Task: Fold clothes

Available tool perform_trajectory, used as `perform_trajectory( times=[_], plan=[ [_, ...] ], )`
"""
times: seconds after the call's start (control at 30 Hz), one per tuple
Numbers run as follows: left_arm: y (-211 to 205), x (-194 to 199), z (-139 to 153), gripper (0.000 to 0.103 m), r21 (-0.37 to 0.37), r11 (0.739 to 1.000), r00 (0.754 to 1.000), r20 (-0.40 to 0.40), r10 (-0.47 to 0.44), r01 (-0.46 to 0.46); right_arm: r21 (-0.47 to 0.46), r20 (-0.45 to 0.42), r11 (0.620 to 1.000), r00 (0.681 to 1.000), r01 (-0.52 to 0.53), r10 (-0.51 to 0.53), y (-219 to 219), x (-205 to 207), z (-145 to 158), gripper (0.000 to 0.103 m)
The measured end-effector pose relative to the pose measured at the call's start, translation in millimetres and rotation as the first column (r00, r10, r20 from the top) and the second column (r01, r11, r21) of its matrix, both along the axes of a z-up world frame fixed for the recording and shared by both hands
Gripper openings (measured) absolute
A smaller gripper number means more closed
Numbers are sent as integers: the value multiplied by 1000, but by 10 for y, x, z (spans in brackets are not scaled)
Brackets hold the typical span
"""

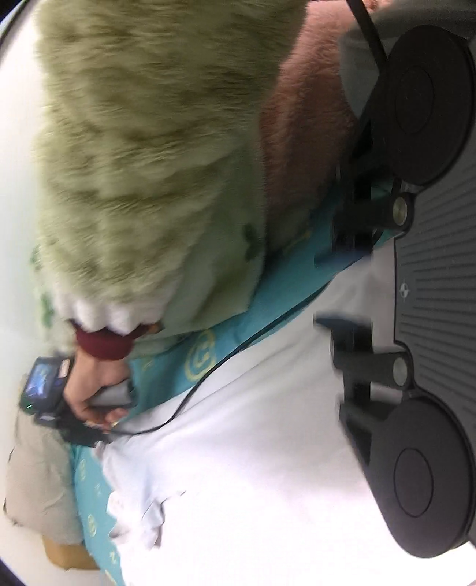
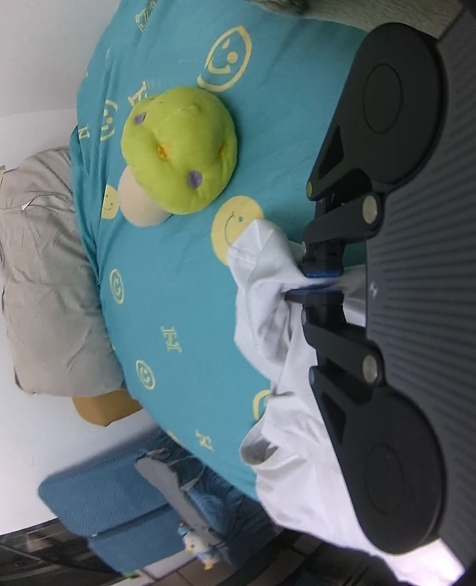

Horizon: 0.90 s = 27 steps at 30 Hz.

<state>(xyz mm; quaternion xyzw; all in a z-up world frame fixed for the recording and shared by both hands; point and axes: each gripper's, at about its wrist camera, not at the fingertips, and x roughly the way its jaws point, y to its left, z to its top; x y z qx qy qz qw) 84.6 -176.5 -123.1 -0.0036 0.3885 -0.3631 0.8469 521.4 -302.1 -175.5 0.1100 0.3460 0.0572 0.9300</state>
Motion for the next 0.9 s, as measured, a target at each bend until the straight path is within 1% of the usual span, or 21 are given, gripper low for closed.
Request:
perform_trajectory(
  times=[0.03, 0.07, 0.1, 0.13, 0.2, 0.27, 0.3, 0.4, 0.47, 0.57, 0.7, 0.8, 0.9],
  plan=[
    [42, -14, 28, 61, -3, 1000, 1000, 9, 7, -7, -18, 12, 1000, 1000, -12, 12, 30, -40, 35, 67],
    [95, -38, 51, 63, 2, 1000, 1000, 20, 14, -14, -27, 33, 999, 999, -24, 25, 60, -118, 93, 96],
    [147, -62, 75, 69, 6, 1000, 999, 32, 21, -22, -34, 57, 999, 998, -36, 38, 89, -207, 157, 98],
    [200, -86, 98, 73, 11, 1000, 999, 43, 28, -29, -40, 81, 998, 995, -48, 51, 118, -297, 221, 98],
    [307, -129, 144, 73, 18, 999, 997, 60, 43, -44, -59, 86, 997, 995, -50, 55, 175, -489, 342, 98],
    [406, -157, 194, 73, 25, 998, 997, 54, 55, -56, -70, 96, 996, 994, -52, 58, 229, -733, 451, 98],
    [442, -187, 231, 73, 33, 997, 996, 63, 61, -63, -74, 101, 996, 993, -53, 60, 255, -857, 505, 98],
    [531, -324, 373, 73, 29, 997, 987, 145, 68, -73, -72, 107, 996, 993, -49, 56, 311, -1242, 630, 98],
    [620, -449, 493, 74, 13, 998, 981, 184, 63, -66, -66, 114, 997, 992, -40, 47, 339, -1502, 699, 98],
    [716, -648, 644, 76, -18, 999, 970, 243, 33, -30, -67, 139, 998, 990, -9, 19, 381, -1882, 814, 98],
    [869, -903, 815, 78, -75, 997, 949, 314, 39, -17, -61, 168, 998, 985, 35, -24, 428, -2382, 969, 98],
    [926, -1003, 946, 79, -98, 994, 940, 334, 74, -43, -35, 186, 997, 981, 70, -62, 474, -2764, 1051, 98],
    [1012, -1127, 1152, 80, -112, 989, 921, 367, 130, -95, -15, 212, 995, 973, 99, -93, 540, -3132, 1081, 98]
  ],
)
